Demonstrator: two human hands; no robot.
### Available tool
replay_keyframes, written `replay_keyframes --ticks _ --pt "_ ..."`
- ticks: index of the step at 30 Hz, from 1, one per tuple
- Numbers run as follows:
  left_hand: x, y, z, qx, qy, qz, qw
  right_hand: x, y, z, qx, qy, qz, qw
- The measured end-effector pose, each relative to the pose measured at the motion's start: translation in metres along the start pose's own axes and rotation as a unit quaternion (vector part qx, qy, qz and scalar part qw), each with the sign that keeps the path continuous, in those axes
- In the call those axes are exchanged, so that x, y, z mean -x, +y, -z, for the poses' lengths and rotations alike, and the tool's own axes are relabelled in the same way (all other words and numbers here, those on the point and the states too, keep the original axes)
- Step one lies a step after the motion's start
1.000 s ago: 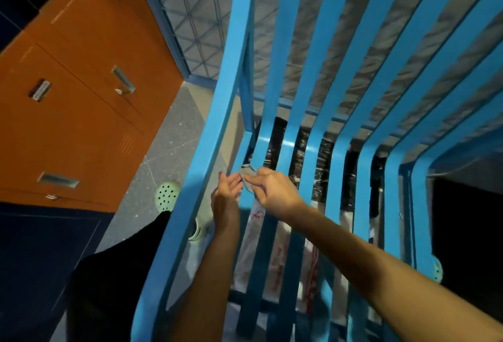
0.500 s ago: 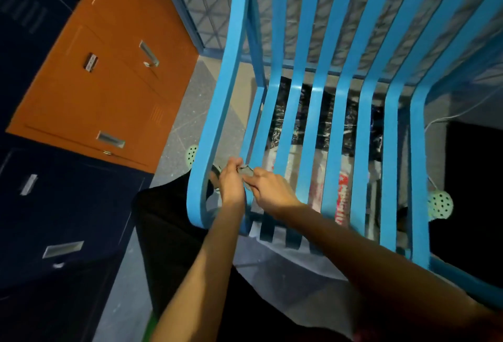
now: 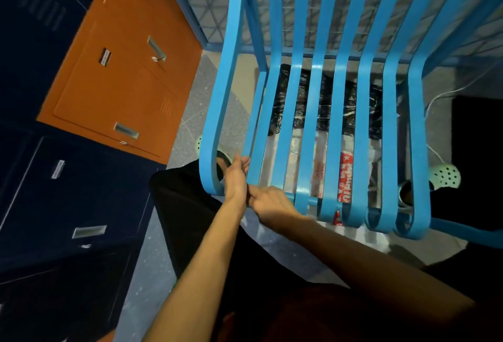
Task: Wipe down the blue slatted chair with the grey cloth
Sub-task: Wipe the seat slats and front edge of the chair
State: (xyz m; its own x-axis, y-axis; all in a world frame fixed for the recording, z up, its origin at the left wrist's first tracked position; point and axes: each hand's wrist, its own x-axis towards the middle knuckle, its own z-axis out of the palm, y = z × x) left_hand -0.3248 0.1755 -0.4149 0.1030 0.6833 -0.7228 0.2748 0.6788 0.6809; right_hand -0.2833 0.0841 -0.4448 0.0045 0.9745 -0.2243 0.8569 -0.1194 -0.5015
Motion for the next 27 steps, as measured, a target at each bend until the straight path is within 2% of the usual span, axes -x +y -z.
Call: replay_keyframes --ticks 3,5,7,9,11,14,19,23,27 --pt "0.008 -0.002 0.001 -0.016 -0.019 -0.018 1.0 0.003 -0.006 -0.003 0.033 -0.008 0.034 0.999" --pt "0.012 -0.002 0.002 -0.032 -0.023 -0.028 0.999 0.007 -0.005 -0.015 0.084 -0.088 0.061 0.991" --pt "0.013 -0.005 0.006 -0.037 -0.023 -0.035 0.998 0.009 0.002 -0.038 0.114 -0.136 0.08 0.981" --pt "0.012 -0.006 0.007 -0.037 -0.023 -0.046 0.998 0.019 0.002 -0.032 0.1 -0.127 0.119 0.98" --pt "0.008 -0.002 0.002 -0.035 -0.028 -0.067 0.997 0.02 0.006 0.002 0.041 -0.109 0.132 0.984" --pt "0.001 0.019 -0.014 -0.014 -0.056 -0.083 0.995 0.007 0.032 0.047 0.031 -0.012 0.087 0.996" --pt "-0.015 0.059 -0.047 0.024 -0.087 -0.104 0.99 -0.024 0.09 0.114 -0.046 0.088 -0.011 0.995" --pt "-0.03 0.116 -0.094 0.054 -0.085 -0.16 0.982 -0.067 0.129 0.176 -0.03 0.169 -0.022 0.985" --pt "-0.045 0.179 -0.138 0.073 -0.091 -0.243 0.963 -0.11 0.15 0.244 0.017 0.247 0.011 0.969"
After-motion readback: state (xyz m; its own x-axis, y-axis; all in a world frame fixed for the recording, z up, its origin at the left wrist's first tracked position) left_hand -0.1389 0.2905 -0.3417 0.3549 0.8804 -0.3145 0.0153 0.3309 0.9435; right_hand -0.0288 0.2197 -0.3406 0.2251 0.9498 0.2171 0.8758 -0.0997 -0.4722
